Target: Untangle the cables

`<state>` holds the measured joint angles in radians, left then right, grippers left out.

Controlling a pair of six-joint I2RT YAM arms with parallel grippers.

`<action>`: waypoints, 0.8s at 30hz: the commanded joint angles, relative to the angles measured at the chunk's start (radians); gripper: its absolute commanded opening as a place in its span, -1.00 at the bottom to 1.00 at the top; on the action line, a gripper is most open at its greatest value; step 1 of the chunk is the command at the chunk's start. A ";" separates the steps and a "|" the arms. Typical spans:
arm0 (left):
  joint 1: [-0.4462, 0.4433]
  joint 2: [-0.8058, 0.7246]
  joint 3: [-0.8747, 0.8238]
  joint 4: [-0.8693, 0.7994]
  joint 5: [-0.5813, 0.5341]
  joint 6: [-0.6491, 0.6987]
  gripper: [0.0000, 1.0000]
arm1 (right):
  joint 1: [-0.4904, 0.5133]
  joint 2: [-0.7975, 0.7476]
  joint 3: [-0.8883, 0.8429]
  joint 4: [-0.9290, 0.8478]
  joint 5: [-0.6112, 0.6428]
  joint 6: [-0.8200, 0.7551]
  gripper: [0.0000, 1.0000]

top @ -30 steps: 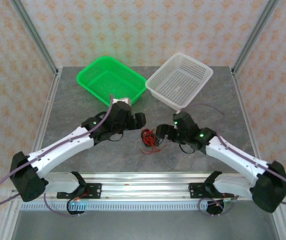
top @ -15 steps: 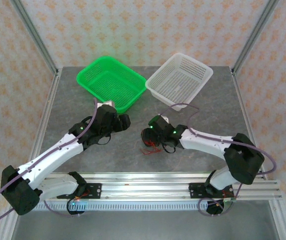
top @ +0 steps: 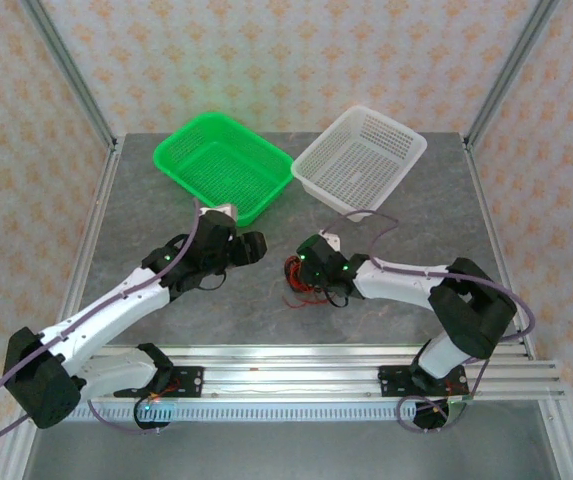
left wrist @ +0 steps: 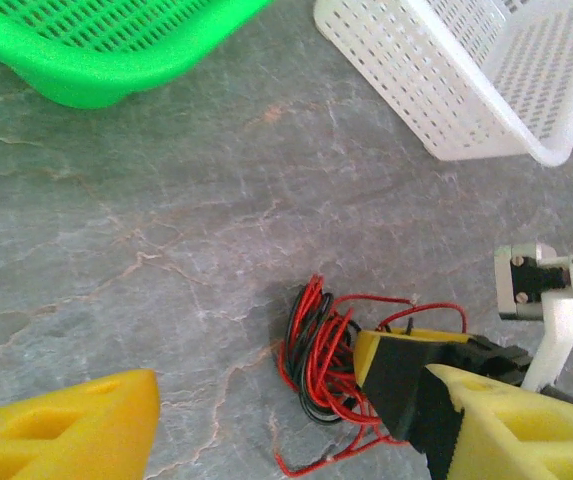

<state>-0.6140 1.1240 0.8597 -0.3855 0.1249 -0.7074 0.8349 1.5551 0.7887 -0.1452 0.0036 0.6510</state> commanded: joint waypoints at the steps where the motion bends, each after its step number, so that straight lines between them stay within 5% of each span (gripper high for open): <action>1: 0.005 0.044 -0.029 0.078 0.070 0.021 0.41 | -0.034 -0.051 -0.068 0.079 0.002 -0.045 -0.53; 6: -0.004 0.142 -0.044 0.172 0.140 0.049 0.43 | -0.074 -0.129 -0.154 0.173 -0.036 -0.121 -0.92; 14: -0.060 0.344 0.031 0.319 0.236 0.115 0.45 | -0.076 -0.223 -0.233 0.253 -0.070 -0.251 -1.00; 24: -0.078 0.619 0.171 0.313 0.273 0.252 0.45 | -0.077 -0.288 -0.271 0.254 -0.065 -0.329 -1.00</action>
<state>-0.6876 1.7077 0.9981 -0.0818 0.3801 -0.5201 0.7601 1.2926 0.5278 0.0792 -0.0750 0.3611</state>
